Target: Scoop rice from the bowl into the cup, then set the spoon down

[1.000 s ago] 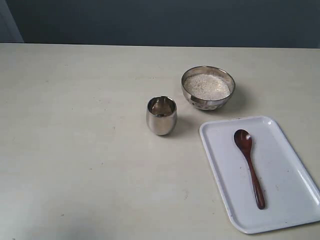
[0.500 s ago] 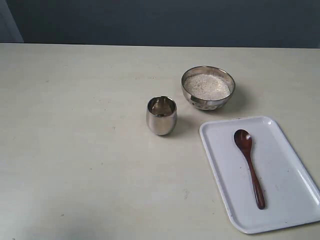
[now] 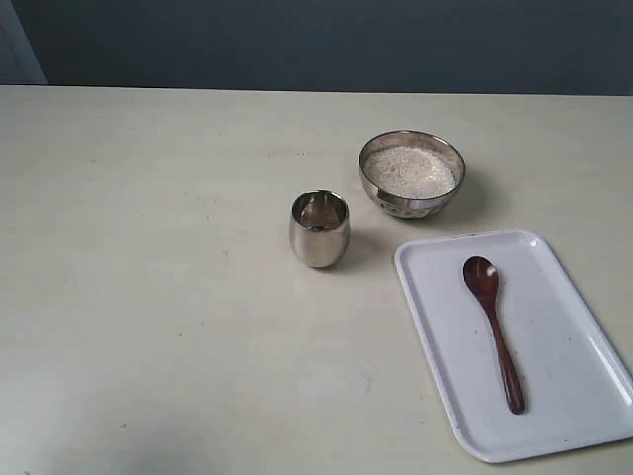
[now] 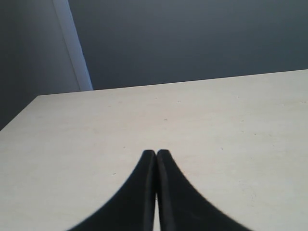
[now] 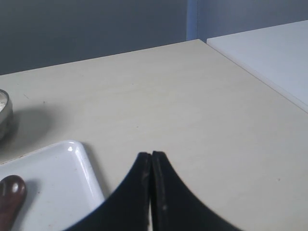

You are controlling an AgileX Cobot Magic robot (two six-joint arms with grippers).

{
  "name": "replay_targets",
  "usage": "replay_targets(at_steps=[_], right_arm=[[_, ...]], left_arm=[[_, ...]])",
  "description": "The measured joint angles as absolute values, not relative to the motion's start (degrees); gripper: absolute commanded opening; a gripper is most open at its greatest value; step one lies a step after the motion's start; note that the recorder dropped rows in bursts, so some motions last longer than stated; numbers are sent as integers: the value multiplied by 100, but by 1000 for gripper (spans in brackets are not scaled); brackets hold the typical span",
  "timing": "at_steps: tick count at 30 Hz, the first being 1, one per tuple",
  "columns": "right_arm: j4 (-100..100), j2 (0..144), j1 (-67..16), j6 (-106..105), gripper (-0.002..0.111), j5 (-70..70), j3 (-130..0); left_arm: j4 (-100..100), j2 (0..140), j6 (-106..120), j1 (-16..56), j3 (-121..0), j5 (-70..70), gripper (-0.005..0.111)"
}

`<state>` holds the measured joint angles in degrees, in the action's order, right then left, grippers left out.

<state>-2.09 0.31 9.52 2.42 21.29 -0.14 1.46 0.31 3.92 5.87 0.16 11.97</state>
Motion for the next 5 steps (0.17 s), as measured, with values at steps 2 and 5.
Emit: replay_targets(at_steps=[2,5], right_arm=[[-209,31,952,242,-1,2129,-14],[-209,31,952,242,-1,2129,-14]], left_arm=[[146,31,392,587,16,1197,0],[146,31,392,587,16,1197,0]])
